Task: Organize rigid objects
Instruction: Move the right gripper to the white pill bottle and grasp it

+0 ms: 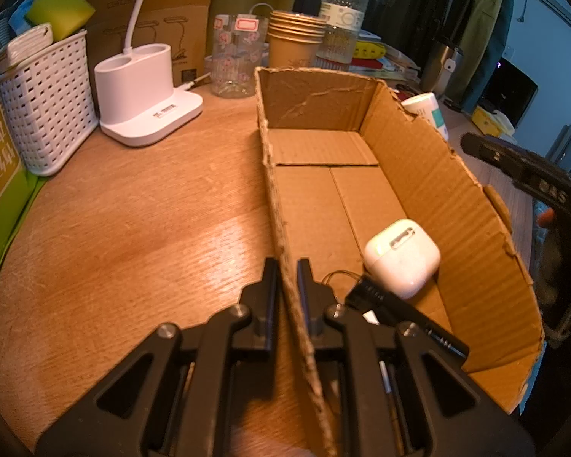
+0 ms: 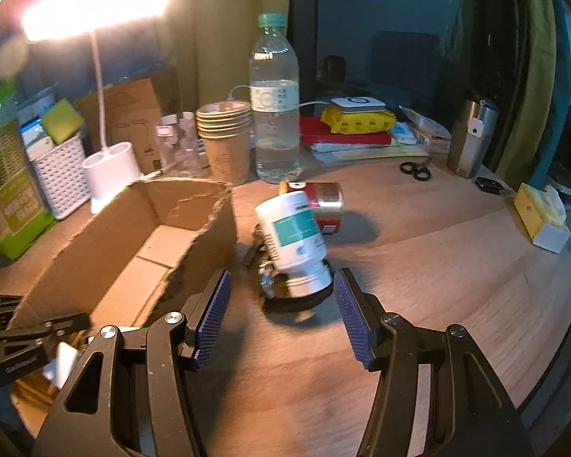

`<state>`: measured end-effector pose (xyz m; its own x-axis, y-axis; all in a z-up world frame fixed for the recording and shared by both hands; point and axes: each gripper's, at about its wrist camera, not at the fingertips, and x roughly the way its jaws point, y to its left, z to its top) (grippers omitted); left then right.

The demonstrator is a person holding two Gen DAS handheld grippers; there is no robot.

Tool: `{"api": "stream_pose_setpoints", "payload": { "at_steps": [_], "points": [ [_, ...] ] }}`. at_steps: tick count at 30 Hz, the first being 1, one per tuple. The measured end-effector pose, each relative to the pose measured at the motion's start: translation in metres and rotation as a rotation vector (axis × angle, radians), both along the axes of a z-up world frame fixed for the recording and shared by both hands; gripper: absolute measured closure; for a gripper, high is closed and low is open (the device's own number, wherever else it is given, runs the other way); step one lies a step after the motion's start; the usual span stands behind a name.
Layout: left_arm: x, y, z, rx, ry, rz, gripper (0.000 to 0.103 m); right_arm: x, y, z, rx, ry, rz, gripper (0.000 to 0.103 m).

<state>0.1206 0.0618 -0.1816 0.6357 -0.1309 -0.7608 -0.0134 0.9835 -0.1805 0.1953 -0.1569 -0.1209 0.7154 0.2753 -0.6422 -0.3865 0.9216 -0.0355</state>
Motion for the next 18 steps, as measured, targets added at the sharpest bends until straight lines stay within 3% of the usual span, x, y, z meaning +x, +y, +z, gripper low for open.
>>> {"api": "stream_pose_setpoints", "payload": {
  "at_steps": [18],
  "points": [
    [0.000,0.000,0.000,-0.001,-0.001,0.000,0.092,0.053,0.008,-0.015,-0.020,0.008,0.009,0.043]
  ]
}}
